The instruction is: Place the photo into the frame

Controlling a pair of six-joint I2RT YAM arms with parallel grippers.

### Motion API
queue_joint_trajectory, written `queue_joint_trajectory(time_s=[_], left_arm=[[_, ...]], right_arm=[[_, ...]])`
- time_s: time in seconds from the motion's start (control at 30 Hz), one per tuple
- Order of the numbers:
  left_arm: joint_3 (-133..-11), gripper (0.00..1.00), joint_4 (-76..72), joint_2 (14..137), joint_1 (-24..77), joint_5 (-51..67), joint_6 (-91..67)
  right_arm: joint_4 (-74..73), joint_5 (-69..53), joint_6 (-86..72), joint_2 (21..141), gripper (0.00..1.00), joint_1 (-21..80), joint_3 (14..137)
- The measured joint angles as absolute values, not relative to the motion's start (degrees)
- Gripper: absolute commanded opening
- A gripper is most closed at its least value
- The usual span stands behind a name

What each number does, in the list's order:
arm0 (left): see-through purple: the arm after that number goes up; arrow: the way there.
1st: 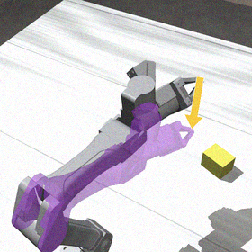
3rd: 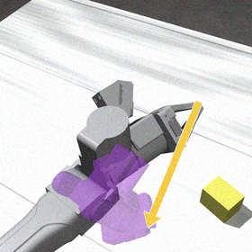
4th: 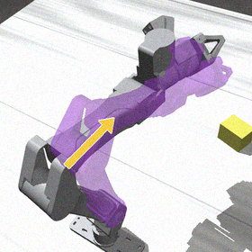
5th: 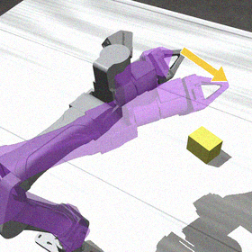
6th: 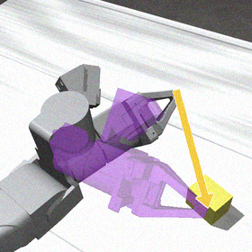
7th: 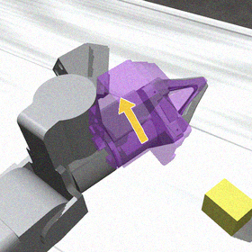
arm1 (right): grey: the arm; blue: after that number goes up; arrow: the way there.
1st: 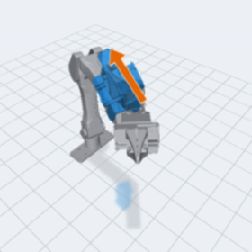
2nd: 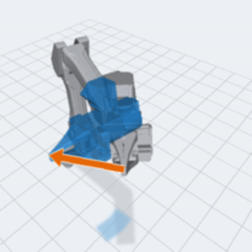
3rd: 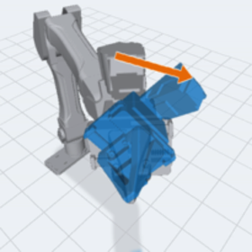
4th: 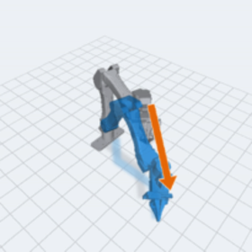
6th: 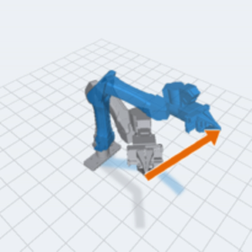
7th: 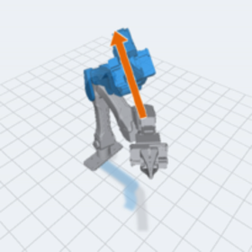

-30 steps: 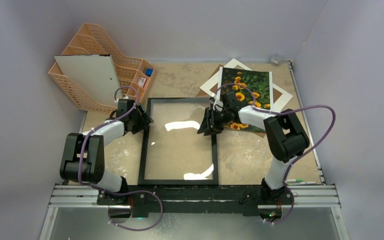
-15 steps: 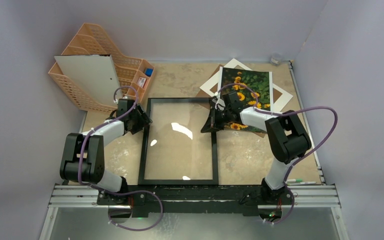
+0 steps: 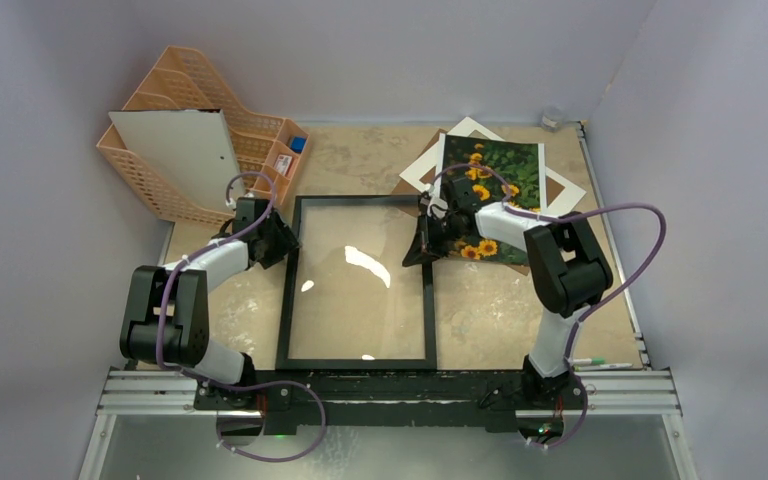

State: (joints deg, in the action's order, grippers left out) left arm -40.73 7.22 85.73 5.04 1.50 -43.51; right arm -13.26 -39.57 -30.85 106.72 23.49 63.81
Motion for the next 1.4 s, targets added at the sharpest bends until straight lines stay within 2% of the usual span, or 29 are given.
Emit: queue_joint_trajectory(time_s=[0.17, 0.43, 0.83, 1.17, 1.4], left_arm=[[-40.73, 0.56, 7.79, 85.43, 5.04, 1.41, -43.46], [-40.73, 0.62, 7.97, 83.35, 5.04, 1.23, -43.46], [-40.73, 0.64, 7.97, 83.22, 5.04, 1.21, -43.48], [-40.73, 0.63, 11.44, 83.24, 5.04, 0.99, -43.46], [-40.75, 0.63, 13.34, 83.50, 5.04, 1.04, -42.85]], right_arm=[[-14.52, -42.26, -29.93, 106.59, 0.00, 22.37, 63.96], [-14.85, -48.49, -29.98, 106.02, 0.00, 20.97, 63.96], [-10.02, -54.48, -30.85, 106.02, 0.00, 20.86, 62.52], [-14.04, -46.46, -28.84, 105.06, 0.00, 20.03, 63.64], [-13.21, -41.25, -28.12, 102.89, 0.00, 14.79, 67.07]])
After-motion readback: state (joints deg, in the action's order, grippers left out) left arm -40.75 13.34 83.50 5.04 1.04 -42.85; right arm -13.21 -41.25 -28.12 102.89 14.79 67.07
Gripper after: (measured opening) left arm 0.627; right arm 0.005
